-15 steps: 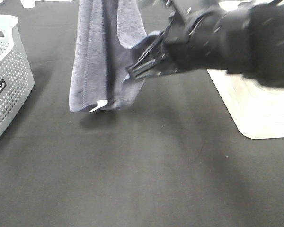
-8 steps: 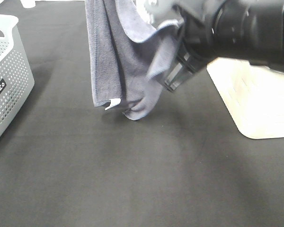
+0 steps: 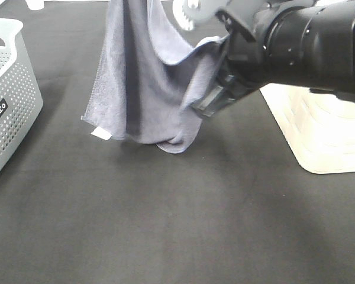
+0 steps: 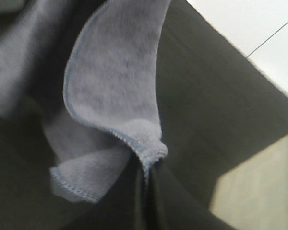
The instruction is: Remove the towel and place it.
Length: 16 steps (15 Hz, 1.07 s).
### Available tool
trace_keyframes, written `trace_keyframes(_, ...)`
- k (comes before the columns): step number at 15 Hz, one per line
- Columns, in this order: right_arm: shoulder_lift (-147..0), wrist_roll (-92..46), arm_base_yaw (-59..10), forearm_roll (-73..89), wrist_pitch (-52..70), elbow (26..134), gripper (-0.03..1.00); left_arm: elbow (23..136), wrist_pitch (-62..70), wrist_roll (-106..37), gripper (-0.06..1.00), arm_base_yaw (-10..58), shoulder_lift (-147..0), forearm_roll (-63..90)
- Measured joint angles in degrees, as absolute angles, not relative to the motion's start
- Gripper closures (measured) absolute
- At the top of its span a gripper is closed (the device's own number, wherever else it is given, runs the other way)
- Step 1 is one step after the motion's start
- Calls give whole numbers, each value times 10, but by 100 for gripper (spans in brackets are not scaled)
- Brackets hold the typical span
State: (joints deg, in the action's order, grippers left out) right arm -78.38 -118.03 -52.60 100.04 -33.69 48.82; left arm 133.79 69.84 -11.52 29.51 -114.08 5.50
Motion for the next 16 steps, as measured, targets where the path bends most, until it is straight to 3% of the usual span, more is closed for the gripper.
trace_keyframes(3, -784, -1065, -526, 1000, -287, 488, 96, 1338, 699, -115, 94, 295, -1148, 59)
trace_keyframes(9, -783, -865, -526, 999, -29, 476, 96, 1338, 700, -123, 94, 295, -1152, 59)
trace_keyframes(16, -783, -740, -526, 999, -17, 405, 96, 1338, 700, -142, 94, 295, -1152, 60)
